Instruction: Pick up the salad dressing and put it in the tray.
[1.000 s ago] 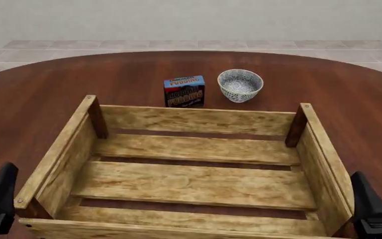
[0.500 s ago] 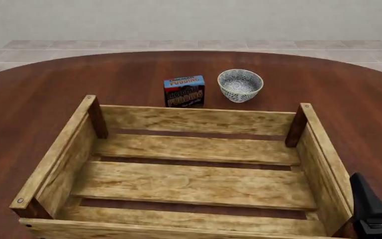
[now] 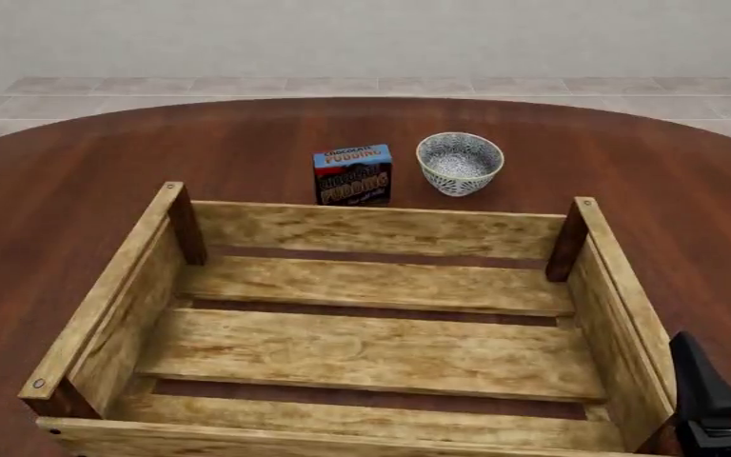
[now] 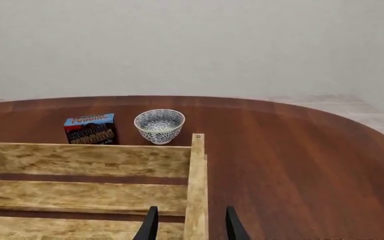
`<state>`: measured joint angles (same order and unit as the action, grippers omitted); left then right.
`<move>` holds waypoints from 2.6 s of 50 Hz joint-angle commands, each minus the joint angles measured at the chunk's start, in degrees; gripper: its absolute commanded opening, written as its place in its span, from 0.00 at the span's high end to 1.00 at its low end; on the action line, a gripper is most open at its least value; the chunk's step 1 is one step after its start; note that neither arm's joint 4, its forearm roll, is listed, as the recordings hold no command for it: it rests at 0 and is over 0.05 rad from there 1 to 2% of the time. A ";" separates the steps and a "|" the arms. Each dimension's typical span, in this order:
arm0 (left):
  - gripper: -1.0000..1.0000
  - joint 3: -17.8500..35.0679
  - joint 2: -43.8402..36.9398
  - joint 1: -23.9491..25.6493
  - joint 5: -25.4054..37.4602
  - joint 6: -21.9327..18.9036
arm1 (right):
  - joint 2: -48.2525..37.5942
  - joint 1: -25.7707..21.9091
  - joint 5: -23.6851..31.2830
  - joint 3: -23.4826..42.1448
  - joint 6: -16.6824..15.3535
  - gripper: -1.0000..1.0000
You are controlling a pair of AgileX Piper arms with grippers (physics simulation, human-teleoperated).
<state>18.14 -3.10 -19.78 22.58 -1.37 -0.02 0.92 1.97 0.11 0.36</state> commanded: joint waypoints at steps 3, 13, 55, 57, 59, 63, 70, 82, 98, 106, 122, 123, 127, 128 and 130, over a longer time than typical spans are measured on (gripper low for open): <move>0.00 -0.71 -2.15 -7.23 -0.53 1.22 | 0.00 0.29 0.30 -0.07 0.17 0.00; 0.00 -1.70 -2.08 -10.70 -0.28 -0.67 | 0.00 0.66 0.42 -0.09 0.54 0.00; 0.00 -5.16 2.36 -19.10 3.83 -1.72 | 0.01 0.38 1.93 -0.10 -0.33 0.00; 0.00 -5.39 2.44 -19.14 3.98 -1.44 | 0.01 0.39 1.99 -0.09 -0.31 0.00; 0.00 -5.79 2.63 -19.36 4.08 -1.69 | 0.01 0.57 2.37 -0.08 -0.11 0.00; 0.00 -6.47 2.77 -19.41 4.27 -1.60 | 0.01 0.59 2.44 -0.08 -0.05 0.00; 0.00 -7.82 2.94 -19.40 4.19 -1.74 | 0.01 0.58 2.29 -0.07 0.03 0.00; 0.00 -9.90 2.72 -20.64 2.48 -2.13 | 0.01 0.70 2.45 -0.09 0.19 0.00; 0.00 -12.24 -0.29 -22.05 -2.14 -3.22 | 0.01 0.77 4.34 1.63 -0.14 0.00; 0.00 -13.62 -3.04 -22.93 -5.94 -3.90 | 0.01 0.74 4.47 1.57 -0.11 0.00; 0.00 -14.72 -6.80 -23.32 -8.44 -4.72 | 0.01 0.83 4.47 1.33 0.03 0.00; 0.00 -14.85 -7.23 -23.43 -8.73 -4.69 | 0.00 0.83 4.64 1.50 0.03 0.00; 0.00 -15.15 -8.06 -23.62 -9.49 -4.86 | 0.01 0.84 4.84 1.71 0.04 0.00; 0.00 -15.16 -8.08 -23.62 -9.51 -4.86 | 0.01 0.84 4.84 1.71 0.04 0.00; 0.00 -15.32 -8.39 -23.58 -9.76 -4.88 | 0.01 0.90 4.82 1.69 0.08 0.00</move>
<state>3.49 -9.59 -43.08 14.25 -5.98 -0.01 1.75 6.67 1.73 0.37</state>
